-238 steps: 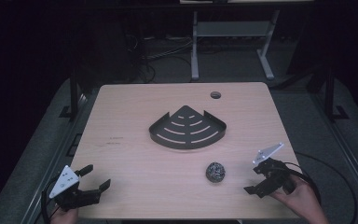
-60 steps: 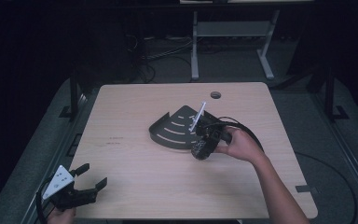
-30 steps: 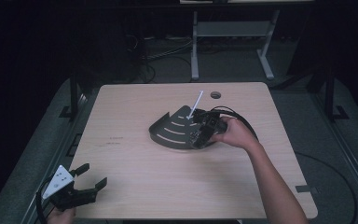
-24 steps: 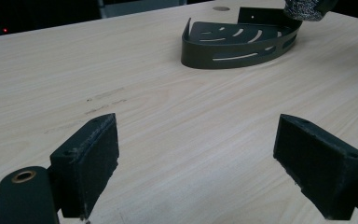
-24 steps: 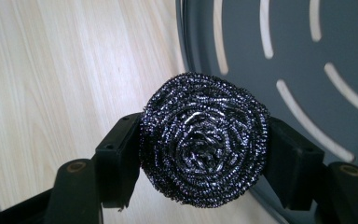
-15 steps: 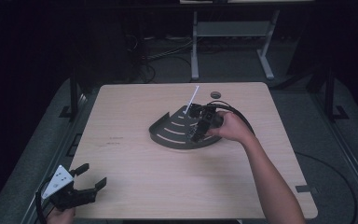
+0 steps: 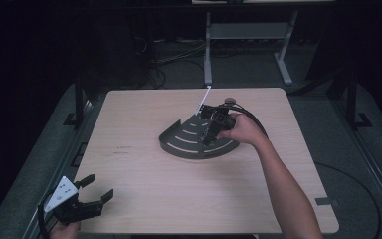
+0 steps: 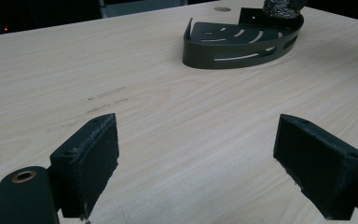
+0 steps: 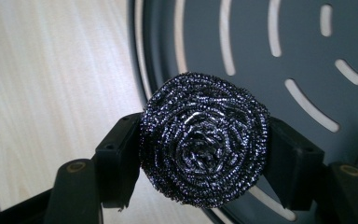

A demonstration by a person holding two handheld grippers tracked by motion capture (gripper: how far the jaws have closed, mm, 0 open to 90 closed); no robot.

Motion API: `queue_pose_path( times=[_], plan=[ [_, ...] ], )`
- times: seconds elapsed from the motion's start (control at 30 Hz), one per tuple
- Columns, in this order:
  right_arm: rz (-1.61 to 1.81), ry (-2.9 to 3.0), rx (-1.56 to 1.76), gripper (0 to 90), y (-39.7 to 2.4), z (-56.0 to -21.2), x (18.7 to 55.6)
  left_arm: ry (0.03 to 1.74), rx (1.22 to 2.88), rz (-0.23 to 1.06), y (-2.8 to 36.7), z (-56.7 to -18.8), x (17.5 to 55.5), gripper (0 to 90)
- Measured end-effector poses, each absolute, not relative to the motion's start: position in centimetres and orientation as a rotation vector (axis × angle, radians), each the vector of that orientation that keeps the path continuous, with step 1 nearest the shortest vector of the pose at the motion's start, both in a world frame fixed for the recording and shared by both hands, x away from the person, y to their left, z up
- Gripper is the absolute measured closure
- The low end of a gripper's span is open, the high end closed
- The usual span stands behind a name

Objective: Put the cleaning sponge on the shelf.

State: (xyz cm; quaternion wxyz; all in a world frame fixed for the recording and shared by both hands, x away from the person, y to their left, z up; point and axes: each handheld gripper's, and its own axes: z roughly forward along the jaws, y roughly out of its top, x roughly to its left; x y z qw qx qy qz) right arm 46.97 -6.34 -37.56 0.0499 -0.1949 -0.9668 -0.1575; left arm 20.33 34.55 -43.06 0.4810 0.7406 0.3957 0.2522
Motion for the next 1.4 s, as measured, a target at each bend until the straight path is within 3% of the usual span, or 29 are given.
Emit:
queue_pose_path(
  times=[1.4],
  plan=[
    [-0.405,-2.925,-0.742,33.6,-5.5,-43.0,49.4,0.959,1.805,0.613,34.5,-42.9,20.3,13.3]
  ],
)
